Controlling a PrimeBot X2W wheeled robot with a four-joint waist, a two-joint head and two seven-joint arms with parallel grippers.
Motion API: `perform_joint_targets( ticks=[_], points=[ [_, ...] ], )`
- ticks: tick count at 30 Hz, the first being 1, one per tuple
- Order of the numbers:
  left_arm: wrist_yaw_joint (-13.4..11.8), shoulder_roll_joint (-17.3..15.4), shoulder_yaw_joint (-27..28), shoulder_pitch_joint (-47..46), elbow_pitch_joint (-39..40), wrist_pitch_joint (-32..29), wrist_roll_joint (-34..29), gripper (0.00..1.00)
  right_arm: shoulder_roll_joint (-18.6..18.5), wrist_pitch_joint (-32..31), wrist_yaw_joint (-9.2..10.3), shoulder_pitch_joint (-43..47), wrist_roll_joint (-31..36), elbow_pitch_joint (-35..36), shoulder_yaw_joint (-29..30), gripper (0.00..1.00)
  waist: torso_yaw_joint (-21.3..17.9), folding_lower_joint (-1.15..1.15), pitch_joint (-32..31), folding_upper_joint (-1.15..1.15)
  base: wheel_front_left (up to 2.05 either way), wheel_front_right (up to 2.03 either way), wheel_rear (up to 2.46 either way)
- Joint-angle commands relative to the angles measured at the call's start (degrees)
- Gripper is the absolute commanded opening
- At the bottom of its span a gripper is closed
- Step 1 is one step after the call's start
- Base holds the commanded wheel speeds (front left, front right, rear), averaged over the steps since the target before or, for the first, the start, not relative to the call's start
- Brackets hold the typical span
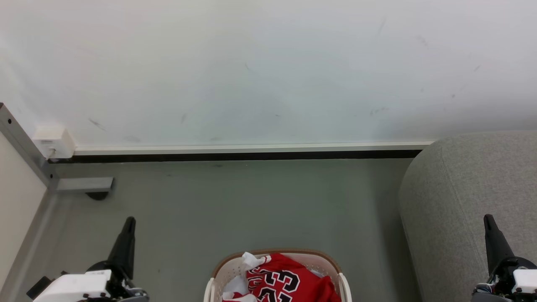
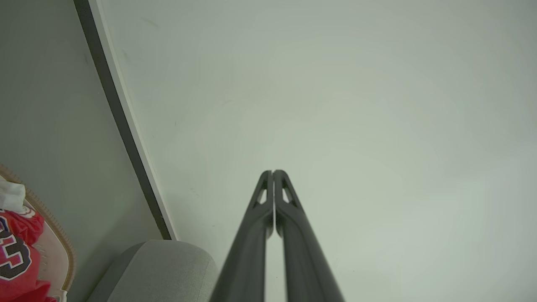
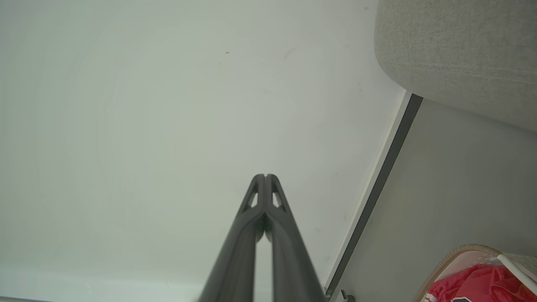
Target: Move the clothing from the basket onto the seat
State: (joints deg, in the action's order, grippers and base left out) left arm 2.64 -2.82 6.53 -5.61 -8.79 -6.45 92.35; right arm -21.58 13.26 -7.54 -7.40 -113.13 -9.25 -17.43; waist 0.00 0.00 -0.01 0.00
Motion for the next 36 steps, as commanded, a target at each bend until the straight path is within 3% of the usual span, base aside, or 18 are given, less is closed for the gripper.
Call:
perform_joint_targets(
  ticks=[1, 36],
  points=[
    [0.08, -0.19, 0.11, -0.56, 0.07, 0.07, -0.59, 0.00, -0.30, 0.22, 0.17, -0.80, -0.17, 0.18, 0.04, 0.00, 0.00, 0.00, 0.00, 0.00, 0.00, 0.00, 0.00],
    [0.08, -0.19, 0.11, -0.56, 0.07, 0.07, -0.59, 0.00, -0.30, 0.22, 0.17, -0.81, -0.17, 0.18, 0.04, 0.00, 0.00, 0.00, 0.00, 0.00, 0.00, 0.00, 0.00]
  ],
)
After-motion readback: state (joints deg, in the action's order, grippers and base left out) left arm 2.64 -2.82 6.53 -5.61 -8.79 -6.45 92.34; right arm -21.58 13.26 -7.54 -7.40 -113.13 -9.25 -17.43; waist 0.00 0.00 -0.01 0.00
